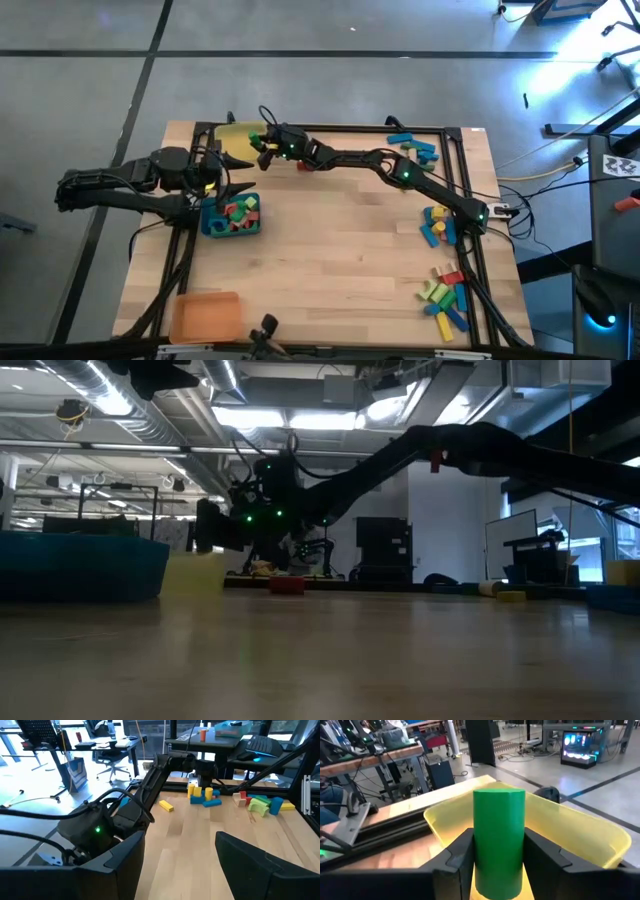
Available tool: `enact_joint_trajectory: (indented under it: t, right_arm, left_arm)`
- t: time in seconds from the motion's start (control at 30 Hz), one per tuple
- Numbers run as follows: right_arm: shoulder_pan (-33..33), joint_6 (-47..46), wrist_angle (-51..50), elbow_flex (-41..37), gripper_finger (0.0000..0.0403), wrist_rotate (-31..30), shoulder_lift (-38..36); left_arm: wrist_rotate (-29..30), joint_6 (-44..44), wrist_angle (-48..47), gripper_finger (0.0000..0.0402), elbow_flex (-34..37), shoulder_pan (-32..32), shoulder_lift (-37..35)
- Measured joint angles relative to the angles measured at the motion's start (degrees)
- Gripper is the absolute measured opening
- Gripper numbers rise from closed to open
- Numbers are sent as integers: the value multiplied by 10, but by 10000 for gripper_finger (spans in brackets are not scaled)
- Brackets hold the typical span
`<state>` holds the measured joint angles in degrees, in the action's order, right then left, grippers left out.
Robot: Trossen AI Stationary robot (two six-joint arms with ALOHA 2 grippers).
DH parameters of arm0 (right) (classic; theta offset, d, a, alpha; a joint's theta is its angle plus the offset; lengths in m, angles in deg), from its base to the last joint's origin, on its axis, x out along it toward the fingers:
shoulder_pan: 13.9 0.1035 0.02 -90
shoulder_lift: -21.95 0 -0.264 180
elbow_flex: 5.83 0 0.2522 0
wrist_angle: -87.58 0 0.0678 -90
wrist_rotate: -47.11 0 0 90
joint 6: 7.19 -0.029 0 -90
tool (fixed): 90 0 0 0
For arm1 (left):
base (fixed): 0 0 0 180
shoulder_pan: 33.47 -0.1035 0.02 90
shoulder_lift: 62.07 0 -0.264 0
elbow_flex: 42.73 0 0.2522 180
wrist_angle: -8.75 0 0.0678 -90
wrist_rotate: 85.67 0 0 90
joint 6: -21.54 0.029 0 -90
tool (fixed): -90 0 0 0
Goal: Sort blocks by size
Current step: Put the green cylindrical block into the yellow bin, then put the red cylindrical block into the yellow bin
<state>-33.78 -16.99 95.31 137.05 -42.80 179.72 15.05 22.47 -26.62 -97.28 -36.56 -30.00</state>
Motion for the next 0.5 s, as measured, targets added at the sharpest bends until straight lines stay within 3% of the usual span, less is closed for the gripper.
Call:
enact_joint_trajectory:
  t: [0.17,0.5]
  right_arm:
    - [0,-2,-3,0,152,-5,0]
    - [0,-4,-7,0,219,-2,0]
  left_arm:
    - [0,7,1,227,0,0,0]
    - [0,6,2,227,0,0,0]
